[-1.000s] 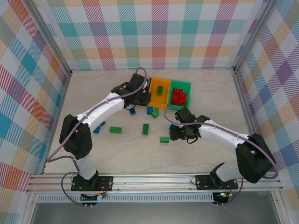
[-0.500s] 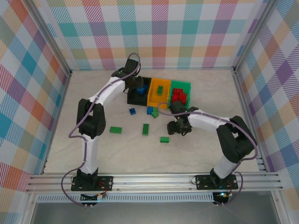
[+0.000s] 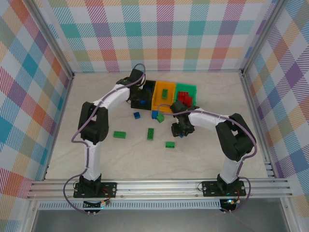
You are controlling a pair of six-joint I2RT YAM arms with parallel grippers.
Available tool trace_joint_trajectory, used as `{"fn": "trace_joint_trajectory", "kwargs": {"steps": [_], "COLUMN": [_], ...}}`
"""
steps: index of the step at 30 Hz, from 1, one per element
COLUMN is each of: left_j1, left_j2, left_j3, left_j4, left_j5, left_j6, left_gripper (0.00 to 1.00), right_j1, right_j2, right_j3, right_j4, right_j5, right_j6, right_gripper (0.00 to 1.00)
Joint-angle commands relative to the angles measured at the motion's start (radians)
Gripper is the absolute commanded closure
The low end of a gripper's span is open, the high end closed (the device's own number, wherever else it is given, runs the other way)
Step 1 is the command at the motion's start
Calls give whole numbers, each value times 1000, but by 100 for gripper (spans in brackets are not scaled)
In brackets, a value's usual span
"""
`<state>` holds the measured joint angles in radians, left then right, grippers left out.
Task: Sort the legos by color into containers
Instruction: Pick up the lego from the center of the table, then place the lego in the container.
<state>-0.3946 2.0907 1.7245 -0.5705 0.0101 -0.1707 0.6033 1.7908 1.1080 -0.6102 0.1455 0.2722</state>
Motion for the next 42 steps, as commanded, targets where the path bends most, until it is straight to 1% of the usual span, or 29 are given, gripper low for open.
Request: {"fn": "trace_joint_trajectory", "kwargs": {"steps": [1,2,5,7,10,13,18,20,24,28,30,31,32,34,35,38,42], "left_j1": [0,2,16,39,81,112,161,186,255,307,324,331,339,356,365,386,391], "left_j2": [-203,-252,-358,-410,-493,-579,-722,-778,-888,-928,-930,-930,-929,-928,-922,-901,-848], "left_j3": [-155,-213,-331,-398,-503,-605,-766,-829,-911,-922,-919,-919,-924,-934,-941,-959,-977], "left_j4": [72,81,57,30,-1,-30,-48,-40,-31,-67,-91,-99,-103,-101,-99,-79,-31], "left_j5": [-14,-49,-150,-175,-201,-246,-316,-335,-316,-292,-288,-293,-289,-270,-259,-230,-206], "left_j6": [-26,-36,-68,-91,-128,-168,-222,-251,-284,-297,-301,-303,-304,-305,-306,-304,-289], "left_gripper": [30,28,28,28,29,29,29,27,26,26,25,19,18,18,18,18,18], "right_j1": [-3,-2,-2,-1,-2,-3,-2,-2,1,1,3,4,3,3,3,4,10], "right_j2": [-13,-25,-53,-69,-82,-60,57,119,289,470,543,569,594,636,646,619,509], "right_j3": [-9,-10,16,49,116,206,405,482,709,952,1071,1106,1146,1221,1248,1227,1097], "right_j4": [-9,-6,-9,-13,-13,-9,-8,7,-7,-47,-74,-72,-78,-109,-125,-129,-90], "right_j5": [-24,-25,-32,-52,-93,-140,-214,-233,-273,-270,-276,-275,-278,-279,-283,-287,-288], "right_j6": [-1,1,-4,-8,-10,-12,5,19,47,59,57,59,59,56,53,43,22], "right_gripper": [58,61,68,70,71,71,70,69,68,67,66,64,60,48,43,37,35]}}
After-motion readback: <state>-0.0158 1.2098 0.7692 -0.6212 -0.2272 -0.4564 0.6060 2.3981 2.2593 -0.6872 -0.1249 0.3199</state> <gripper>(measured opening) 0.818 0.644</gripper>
